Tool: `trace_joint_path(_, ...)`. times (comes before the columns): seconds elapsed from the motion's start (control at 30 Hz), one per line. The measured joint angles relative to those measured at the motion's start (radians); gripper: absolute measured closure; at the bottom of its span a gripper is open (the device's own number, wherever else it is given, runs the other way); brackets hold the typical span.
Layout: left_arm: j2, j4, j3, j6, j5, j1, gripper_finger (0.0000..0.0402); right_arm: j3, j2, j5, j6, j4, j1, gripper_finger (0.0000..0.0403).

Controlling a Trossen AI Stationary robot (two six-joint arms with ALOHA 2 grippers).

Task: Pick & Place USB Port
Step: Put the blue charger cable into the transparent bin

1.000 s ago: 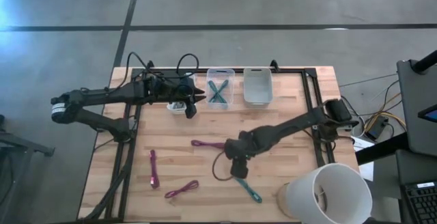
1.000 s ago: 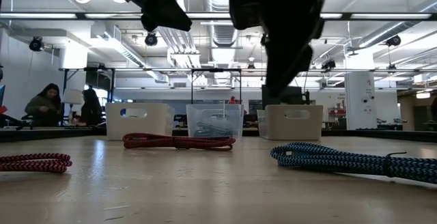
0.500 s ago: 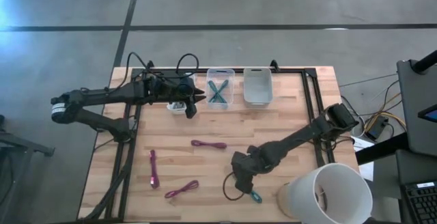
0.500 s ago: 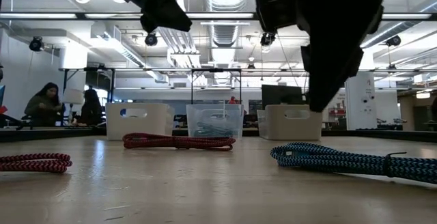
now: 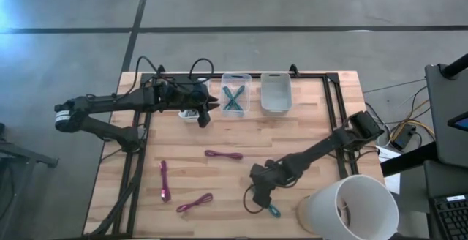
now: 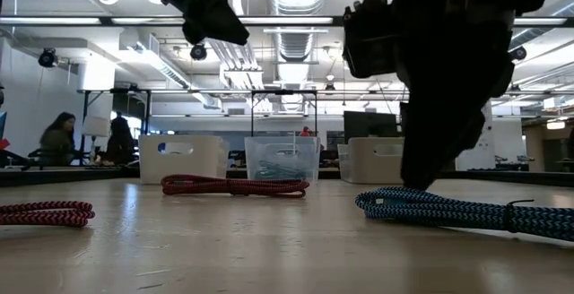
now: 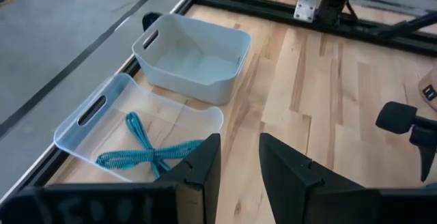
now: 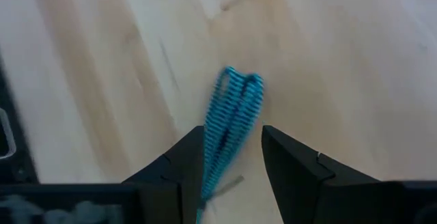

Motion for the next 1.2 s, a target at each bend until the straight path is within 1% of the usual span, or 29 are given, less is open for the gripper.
trace_joint_path(0.13, 0.0, -0.016, 0.0, 0.001, 0.0, 0.0, 0.0298, -0.057, 0.009, -0.003, -0.041, 0.123, 0.01, 0.0264)
trace_joint_path(0.27, 0.0, -0.015, 0.0, 0.001, 0.0, 0.0, 0.0298, -0.077, 0.023, -0.003, -0.065, 0.144, 0.017, 0.0265)
trace_joint_path(0.37, 0.0, -0.015, 0.0, 0.001, 0.0, 0.0, 0.0298, -0.086, 0.023, 0.007, -0.098, 0.148, 0.019, 0.0273)
trace_joint_path(0.47, 0.0, -0.015, 0.0, 0.001, 0.0, 0.0, 0.0298, -0.087, 0.02, 0.025, -0.125, 0.145, 0.019, 0.0294)
trace_joint_path(0.7, 0.0, -0.015, 0.0, 0.001, 0.0, 0.0, 0.0298, -0.066, 0.022, 0.024, -0.168, 0.134, 0.001, 0.0373)
trace_joint_path(0.77, 0.0, -0.015, 0.0, 0.0, -0.001, 0.0, 0.0298, -0.053, 0.023, 0.025, -0.168, 0.132, -0.013, 0.0385)
trace_joint_path(0.97, 0.0, -0.01, -0.024, -0.007, -0.001, -0.001, 0.0298, 0.01, 0.015, 0.025, -0.18, 0.123, -0.068, 0.0385)
trace_joint_path(1.2, 0.001, 0.03, -0.112, -0.035, -0.001, -0.001, 0.0298, 0.113, -0.003, 0.028, -0.321, 0.047, -0.154, 0.0385)
